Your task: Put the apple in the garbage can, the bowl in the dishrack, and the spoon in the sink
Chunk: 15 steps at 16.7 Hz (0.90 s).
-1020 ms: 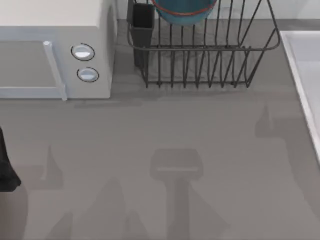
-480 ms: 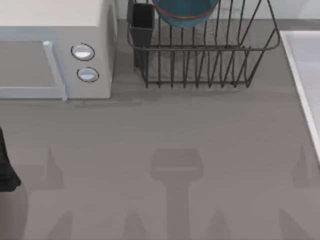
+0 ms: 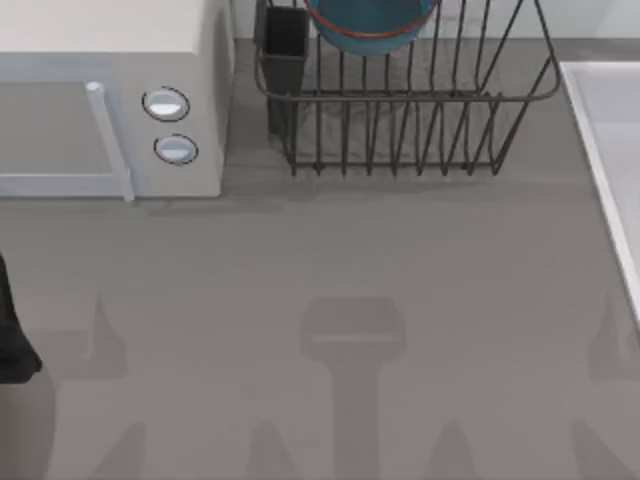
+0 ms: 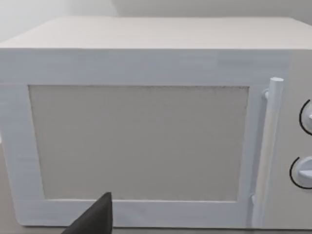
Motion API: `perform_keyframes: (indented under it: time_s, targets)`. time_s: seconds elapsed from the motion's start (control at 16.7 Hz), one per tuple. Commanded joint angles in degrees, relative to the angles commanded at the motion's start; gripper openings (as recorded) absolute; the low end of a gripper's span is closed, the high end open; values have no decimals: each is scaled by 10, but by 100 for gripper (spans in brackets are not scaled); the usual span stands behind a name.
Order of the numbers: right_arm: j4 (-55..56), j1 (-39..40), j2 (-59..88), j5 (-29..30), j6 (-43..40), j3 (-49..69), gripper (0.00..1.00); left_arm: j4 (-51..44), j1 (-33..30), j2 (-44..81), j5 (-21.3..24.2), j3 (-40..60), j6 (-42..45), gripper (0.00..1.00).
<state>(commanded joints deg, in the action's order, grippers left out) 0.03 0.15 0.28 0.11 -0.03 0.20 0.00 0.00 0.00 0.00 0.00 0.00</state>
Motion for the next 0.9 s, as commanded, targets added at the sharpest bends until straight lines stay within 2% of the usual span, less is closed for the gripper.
perform_keyframes:
  time_s: [0.36,0.9]
  targets:
    - [-107,-49,128,0,-36,94,100,0,0,0,0,0,0,100]
    - [-420,-193,566,-1,-140,370,100,0,0,0,0,0,0,100]
